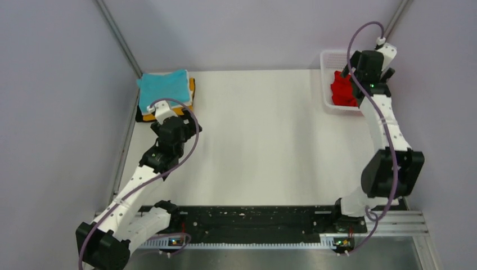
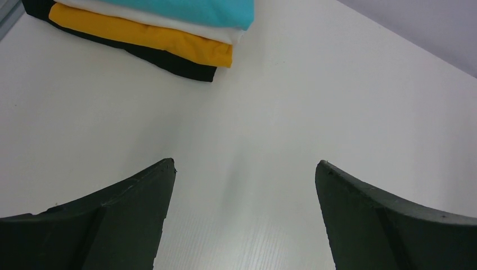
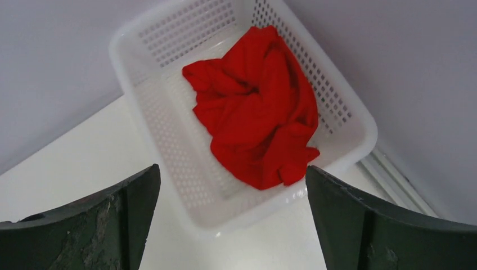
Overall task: Fold and stack the t-shirts
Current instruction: Grab crumpled tshirt from bin with the right arm
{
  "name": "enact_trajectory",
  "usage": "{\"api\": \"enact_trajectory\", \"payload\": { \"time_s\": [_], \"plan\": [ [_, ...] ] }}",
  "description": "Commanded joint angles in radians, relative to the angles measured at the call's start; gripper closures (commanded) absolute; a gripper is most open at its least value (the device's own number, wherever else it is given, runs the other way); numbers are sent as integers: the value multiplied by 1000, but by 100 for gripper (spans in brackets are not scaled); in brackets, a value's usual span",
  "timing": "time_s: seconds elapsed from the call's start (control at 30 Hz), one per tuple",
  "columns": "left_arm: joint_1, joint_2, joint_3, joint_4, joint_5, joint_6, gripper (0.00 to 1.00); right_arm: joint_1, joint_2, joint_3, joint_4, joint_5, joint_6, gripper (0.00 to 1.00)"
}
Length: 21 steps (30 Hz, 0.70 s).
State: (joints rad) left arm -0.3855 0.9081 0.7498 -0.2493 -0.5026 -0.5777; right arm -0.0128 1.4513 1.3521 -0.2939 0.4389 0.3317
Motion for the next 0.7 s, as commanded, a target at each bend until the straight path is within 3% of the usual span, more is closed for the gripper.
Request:
{"api": "enact_trajectory", "payload": {
  "time_s": [0.0,0.13,0.37,0.47,0.6,0.63,0.67],
  "plan": [
    [5,10,42,12,-33,-11,1,-131,247,257,-188,-119,-34,1],
    [4,23,57,-5,-37,-15,1,-172,497,485,-284,-150,-78,2],
    [5,41,71,-14,-59,2,1,-197,857,740,-328,-136,-96,13],
    [6,52,78,-20,-60,13,1,-202,972,868,-336,-118,-130,25],
    [6,64,86,-18,-52,22,1,-205,1004,968,-328,-133,-146,87],
    [6,64,88,-19,-51,22,1,-205,984,972,-319,-148,-145,98],
    [6,66,88,-19,-49,22,1,-205,951,972,-304,-167,-146,100]
  ]
}}
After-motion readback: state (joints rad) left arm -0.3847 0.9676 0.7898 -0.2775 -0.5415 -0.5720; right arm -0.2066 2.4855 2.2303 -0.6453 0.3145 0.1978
